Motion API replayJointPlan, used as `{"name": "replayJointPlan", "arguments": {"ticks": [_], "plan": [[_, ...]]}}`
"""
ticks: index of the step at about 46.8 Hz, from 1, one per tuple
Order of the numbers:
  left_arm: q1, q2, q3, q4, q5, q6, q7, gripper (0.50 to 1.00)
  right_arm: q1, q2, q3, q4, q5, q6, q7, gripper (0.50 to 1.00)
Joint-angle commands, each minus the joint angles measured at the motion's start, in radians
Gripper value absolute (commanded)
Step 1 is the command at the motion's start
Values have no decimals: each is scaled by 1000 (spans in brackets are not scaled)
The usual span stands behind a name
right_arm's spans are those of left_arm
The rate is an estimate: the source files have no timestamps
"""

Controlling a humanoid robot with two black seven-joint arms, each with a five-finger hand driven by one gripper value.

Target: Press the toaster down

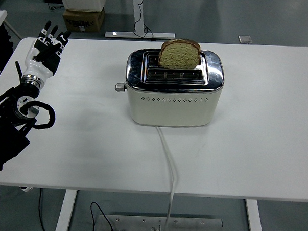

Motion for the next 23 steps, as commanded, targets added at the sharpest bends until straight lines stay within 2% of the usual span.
{"name": "replayJointPlan", "arguments": {"ticks": [1,23], "plan": [[2,-2,3,0,2,2,0,1000,0,0,0,0,0,0,0,998],[1,0,0,0,-6,6,0,1000,0,0,0,0,0,0,0,998]]}}
